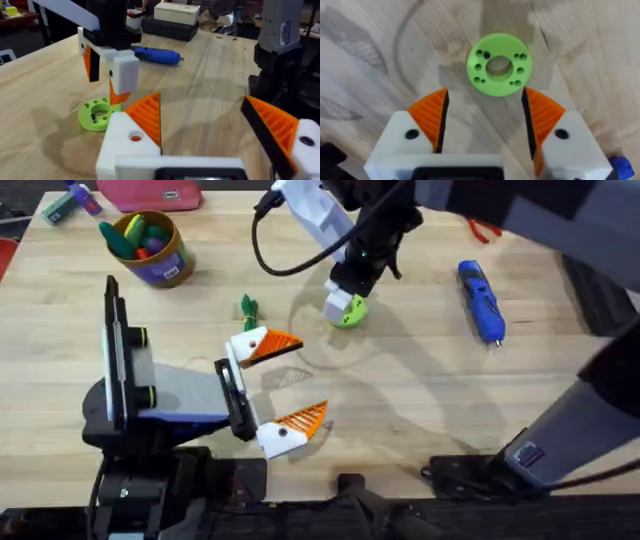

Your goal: Pick up the gripper from the table and insert it into the empty holder that is missing its gripper. Then pick up a screw, insert it into the mounting hole, and use the screwdriver to tighten it. Finally, clean up the table by picking up the vegetable and placing it into the bucket.

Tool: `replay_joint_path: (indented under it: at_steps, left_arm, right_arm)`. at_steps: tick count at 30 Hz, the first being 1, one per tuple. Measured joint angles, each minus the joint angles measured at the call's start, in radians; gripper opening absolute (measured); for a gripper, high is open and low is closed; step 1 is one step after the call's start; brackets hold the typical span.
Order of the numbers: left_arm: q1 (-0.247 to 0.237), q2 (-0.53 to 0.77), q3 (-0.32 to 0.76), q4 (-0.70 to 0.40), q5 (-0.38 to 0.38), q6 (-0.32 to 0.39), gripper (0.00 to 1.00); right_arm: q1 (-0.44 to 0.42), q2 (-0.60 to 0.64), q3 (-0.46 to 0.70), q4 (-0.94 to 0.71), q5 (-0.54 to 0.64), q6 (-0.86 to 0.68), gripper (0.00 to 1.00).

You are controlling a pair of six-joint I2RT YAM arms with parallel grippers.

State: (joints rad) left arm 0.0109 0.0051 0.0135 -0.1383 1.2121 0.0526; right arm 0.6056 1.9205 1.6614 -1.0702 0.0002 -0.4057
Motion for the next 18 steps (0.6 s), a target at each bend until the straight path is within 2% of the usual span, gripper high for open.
replay_joint_path:
  at_steps: [8, 18]
  left_arm:
    - [0.000, 0.000, 0.000, 0.000, 0.000, 0.000, 0.985]
    - [0.000, 0.000, 0.000, 0.000, 0.000, 0.000, 0.985]
  right_arm:
    - [0.004, 0.068, 0.069, 0.001, 0.003, -0.014, 0.753]
    - [0.014, 0.147, 0.074, 0.008, 0.003, -0.015, 0.666]
